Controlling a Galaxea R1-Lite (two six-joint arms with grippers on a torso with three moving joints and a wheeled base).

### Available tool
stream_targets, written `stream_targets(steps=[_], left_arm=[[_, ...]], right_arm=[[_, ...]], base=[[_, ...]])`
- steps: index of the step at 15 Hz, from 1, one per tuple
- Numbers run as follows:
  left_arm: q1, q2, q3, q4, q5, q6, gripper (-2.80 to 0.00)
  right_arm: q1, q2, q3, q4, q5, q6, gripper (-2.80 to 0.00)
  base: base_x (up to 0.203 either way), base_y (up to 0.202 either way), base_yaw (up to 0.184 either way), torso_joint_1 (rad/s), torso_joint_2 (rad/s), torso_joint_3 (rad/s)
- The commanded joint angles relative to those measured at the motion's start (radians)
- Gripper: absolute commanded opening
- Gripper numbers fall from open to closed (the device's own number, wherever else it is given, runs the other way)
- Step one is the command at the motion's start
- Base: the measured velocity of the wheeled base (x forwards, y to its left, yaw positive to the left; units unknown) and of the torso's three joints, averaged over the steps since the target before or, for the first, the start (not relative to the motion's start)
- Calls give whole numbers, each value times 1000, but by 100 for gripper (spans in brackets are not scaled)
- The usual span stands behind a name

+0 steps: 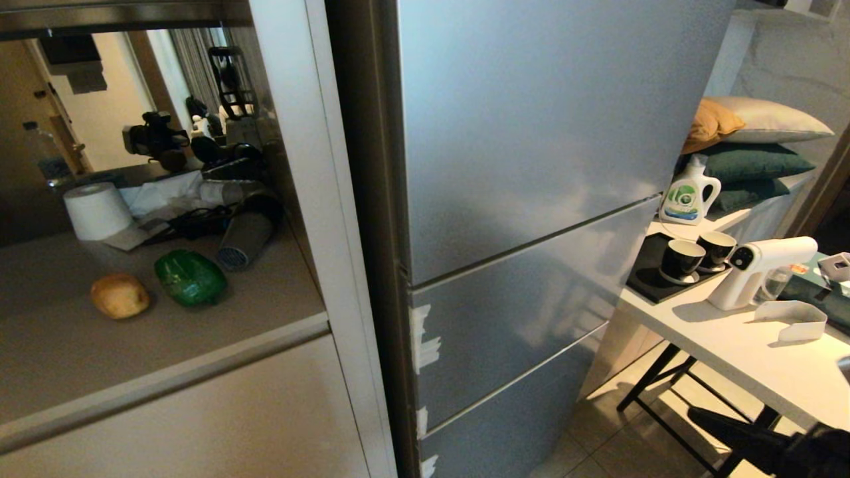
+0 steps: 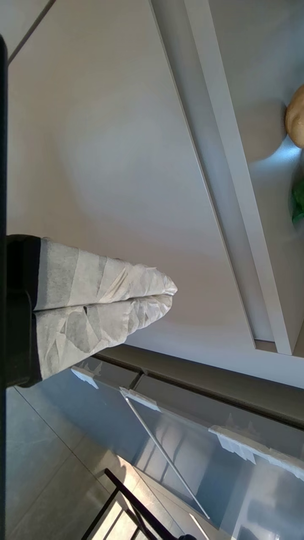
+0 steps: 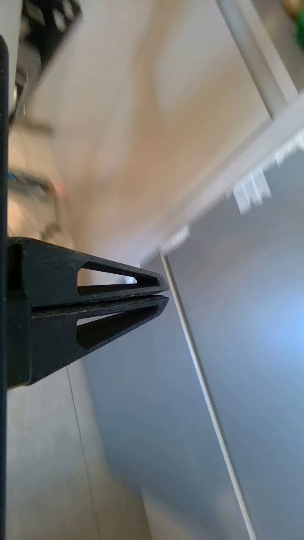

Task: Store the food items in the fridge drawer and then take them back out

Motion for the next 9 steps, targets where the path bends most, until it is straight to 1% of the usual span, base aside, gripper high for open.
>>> stream_targets(steps=[1, 3, 5, 6, 7, 8, 9], left_arm=[[0, 1, 11, 0, -1, 0, -280], [0, 1, 11, 0, -1, 0, -280], [0, 0, 11, 0, 0, 0, -280], [0, 0, 11, 0, 0, 1, -280], [0, 0, 11, 0, 0, 0, -280], [0, 1, 11, 0, 1, 0, -280], [0, 1, 11, 0, 1, 0, -280]], right_arm=[[-21, -296, 33, 108, -32, -17, -280], [-56, -498, 50, 293, -64, -89, -280], [-104, -678, 61, 494, -87, -179, -280], [-123, -723, 65, 579, -114, -220, -280], [-143, -736, 68, 669, -162, -263, -280], [-156, -732, 70, 685, -178, -285, -280], [-181, -733, 70, 690, -177, -303, -280]], base=[[0, 0, 0, 0, 0, 0], [0, 0, 0, 0, 0, 0], [0, 0, 0, 0, 0, 0], [0, 0, 0, 0, 0, 0], [0, 0, 0, 0, 0, 0], [0, 0, 0, 0, 0, 0], [0, 0, 0, 0, 0, 0]])
